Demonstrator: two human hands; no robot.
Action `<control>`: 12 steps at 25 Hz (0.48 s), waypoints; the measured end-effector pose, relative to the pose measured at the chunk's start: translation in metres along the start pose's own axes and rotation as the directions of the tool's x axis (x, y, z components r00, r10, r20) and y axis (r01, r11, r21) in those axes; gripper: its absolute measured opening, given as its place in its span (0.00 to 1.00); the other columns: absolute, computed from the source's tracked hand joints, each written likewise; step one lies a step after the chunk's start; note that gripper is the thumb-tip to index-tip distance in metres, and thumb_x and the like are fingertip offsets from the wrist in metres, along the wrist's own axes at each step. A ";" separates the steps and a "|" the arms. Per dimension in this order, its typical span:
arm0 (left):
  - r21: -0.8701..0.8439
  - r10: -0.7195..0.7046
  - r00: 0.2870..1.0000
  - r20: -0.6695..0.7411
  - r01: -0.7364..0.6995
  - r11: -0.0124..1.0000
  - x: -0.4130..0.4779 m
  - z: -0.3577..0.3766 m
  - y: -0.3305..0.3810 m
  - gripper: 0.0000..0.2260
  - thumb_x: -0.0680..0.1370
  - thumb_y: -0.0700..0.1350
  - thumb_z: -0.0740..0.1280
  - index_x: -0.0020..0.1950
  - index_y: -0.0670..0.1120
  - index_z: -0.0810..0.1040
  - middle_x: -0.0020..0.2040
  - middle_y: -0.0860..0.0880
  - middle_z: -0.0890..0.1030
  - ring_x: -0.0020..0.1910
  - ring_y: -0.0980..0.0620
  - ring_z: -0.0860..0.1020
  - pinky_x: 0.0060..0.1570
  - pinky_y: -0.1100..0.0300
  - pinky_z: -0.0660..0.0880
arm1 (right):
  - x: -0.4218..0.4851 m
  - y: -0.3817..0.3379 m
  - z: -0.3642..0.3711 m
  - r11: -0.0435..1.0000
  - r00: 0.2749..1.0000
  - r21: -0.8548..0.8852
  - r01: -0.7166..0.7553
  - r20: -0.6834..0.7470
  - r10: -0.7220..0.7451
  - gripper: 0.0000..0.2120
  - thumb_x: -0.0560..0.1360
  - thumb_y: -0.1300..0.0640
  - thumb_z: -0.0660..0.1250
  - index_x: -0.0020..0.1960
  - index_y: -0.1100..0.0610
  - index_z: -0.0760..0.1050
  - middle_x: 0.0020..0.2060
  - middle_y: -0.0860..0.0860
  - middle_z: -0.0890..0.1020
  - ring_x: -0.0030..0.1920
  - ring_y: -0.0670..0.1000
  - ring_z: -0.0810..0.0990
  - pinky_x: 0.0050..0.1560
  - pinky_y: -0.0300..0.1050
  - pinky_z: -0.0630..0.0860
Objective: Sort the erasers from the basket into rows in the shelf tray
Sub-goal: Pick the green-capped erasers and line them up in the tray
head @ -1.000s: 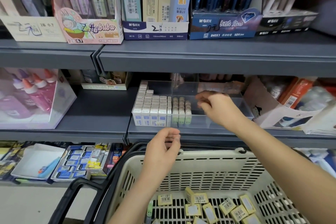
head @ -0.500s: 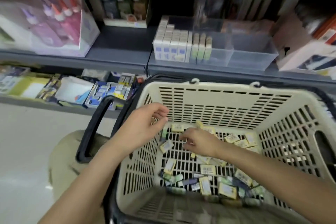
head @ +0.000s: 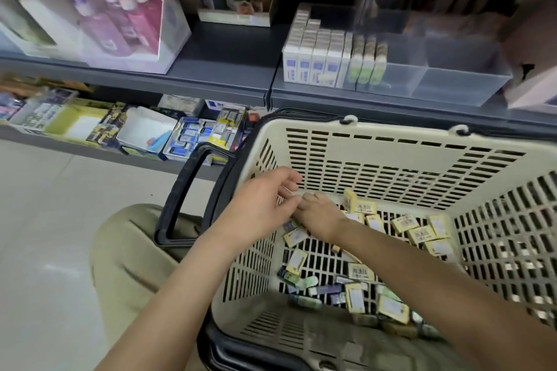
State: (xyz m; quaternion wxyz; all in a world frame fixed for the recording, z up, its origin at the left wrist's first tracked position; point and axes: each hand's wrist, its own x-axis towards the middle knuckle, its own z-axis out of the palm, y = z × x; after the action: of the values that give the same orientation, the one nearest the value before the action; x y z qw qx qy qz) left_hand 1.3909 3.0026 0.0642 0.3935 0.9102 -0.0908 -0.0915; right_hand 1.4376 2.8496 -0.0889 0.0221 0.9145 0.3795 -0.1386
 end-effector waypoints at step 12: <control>0.130 -0.092 0.948 0.306 0.054 0.990 -0.011 0.009 0.001 0.14 0.76 0.49 0.67 0.60 0.50 0.73 0.52 0.55 0.76 0.48 0.58 0.78 0.51 0.60 0.76 | -0.100 -0.020 0.022 0.971 0.941 0.239 0.010 0.326 -0.090 0.29 0.74 0.46 0.66 0.70 0.56 0.64 0.62 0.55 0.72 0.61 0.56 0.72 0.57 0.49 0.70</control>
State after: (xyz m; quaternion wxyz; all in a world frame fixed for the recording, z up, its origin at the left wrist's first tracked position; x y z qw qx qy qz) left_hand 1.3778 2.9989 0.0599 0.3151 0.9092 -0.1231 -0.2428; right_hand 1.3515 2.7920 -0.0816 -0.0250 0.8638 0.3744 -0.3361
